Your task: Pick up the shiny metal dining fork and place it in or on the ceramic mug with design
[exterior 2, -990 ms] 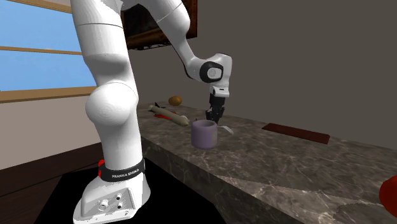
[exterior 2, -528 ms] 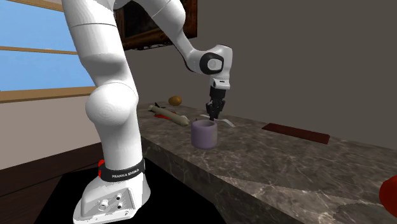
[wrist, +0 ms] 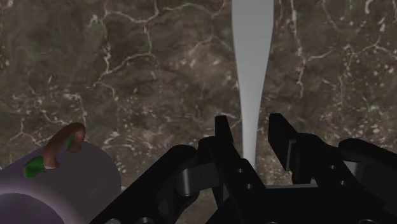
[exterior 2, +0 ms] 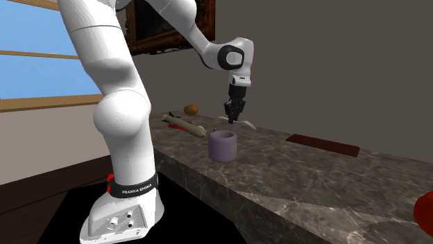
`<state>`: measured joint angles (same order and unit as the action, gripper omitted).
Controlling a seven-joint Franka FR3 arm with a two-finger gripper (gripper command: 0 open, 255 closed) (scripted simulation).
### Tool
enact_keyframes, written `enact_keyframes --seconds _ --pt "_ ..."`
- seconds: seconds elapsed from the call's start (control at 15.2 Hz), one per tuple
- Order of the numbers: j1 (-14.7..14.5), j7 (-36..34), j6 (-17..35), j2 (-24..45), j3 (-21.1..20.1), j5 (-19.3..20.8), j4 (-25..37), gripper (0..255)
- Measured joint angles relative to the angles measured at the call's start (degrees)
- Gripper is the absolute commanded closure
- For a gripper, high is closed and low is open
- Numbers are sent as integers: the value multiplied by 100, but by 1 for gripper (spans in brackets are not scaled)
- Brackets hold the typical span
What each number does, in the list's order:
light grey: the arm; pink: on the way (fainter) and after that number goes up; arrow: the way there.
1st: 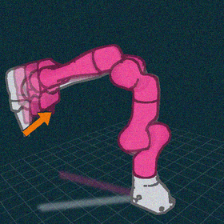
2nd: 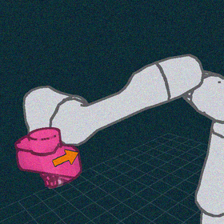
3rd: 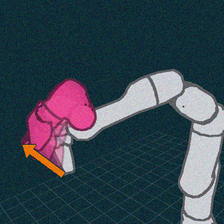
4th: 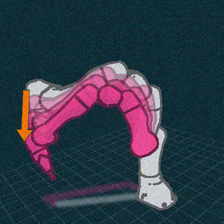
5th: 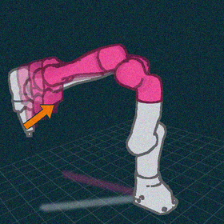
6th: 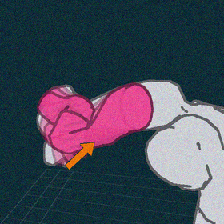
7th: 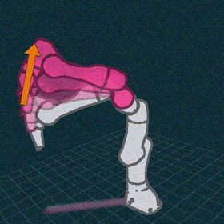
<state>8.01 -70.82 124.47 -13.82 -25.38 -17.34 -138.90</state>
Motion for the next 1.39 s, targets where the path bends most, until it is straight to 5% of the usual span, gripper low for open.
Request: enact_keyframes --seconds 1.12,1.39 --pt "28 -98 -1380 -529 202 46 865 255" --pt "29 255 -1557 -1188 487 -58 320 255"
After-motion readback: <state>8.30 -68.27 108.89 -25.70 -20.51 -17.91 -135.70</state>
